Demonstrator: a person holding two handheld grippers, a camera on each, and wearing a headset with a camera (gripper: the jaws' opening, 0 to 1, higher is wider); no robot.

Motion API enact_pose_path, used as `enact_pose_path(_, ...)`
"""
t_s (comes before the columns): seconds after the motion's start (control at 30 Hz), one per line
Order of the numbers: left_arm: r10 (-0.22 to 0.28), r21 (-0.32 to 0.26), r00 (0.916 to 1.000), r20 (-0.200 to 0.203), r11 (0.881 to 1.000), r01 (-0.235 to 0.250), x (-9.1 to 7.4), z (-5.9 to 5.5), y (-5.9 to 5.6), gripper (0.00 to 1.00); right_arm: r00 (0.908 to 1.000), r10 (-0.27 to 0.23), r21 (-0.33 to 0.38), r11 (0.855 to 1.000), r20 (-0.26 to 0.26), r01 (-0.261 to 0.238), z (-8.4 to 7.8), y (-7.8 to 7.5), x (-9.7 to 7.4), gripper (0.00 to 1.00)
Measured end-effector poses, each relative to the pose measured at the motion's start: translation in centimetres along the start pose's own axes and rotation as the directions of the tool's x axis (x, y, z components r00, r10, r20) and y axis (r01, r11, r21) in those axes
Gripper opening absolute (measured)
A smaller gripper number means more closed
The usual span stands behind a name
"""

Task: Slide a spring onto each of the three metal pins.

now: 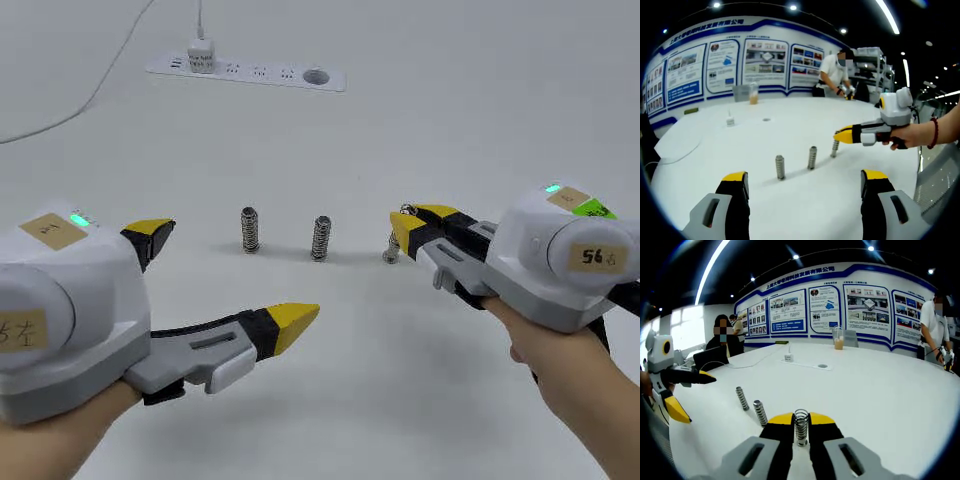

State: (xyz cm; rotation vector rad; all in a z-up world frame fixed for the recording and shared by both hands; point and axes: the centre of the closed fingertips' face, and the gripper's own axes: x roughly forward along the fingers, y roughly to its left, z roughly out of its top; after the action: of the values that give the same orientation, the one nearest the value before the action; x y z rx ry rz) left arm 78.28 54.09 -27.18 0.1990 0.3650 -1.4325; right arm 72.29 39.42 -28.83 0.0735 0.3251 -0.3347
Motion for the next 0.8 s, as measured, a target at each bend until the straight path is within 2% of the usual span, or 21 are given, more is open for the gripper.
enact_pose_path(0.8, 0.003, 0.007, 1.0000, 0.007, 1.000, -0.004, -0.1, 0.2, 0.1, 0.93, 0.9990, -0.010, 0.055, 0.998, -0.043, 0.012, -1.8, 0.1, 0.4, 0.12)
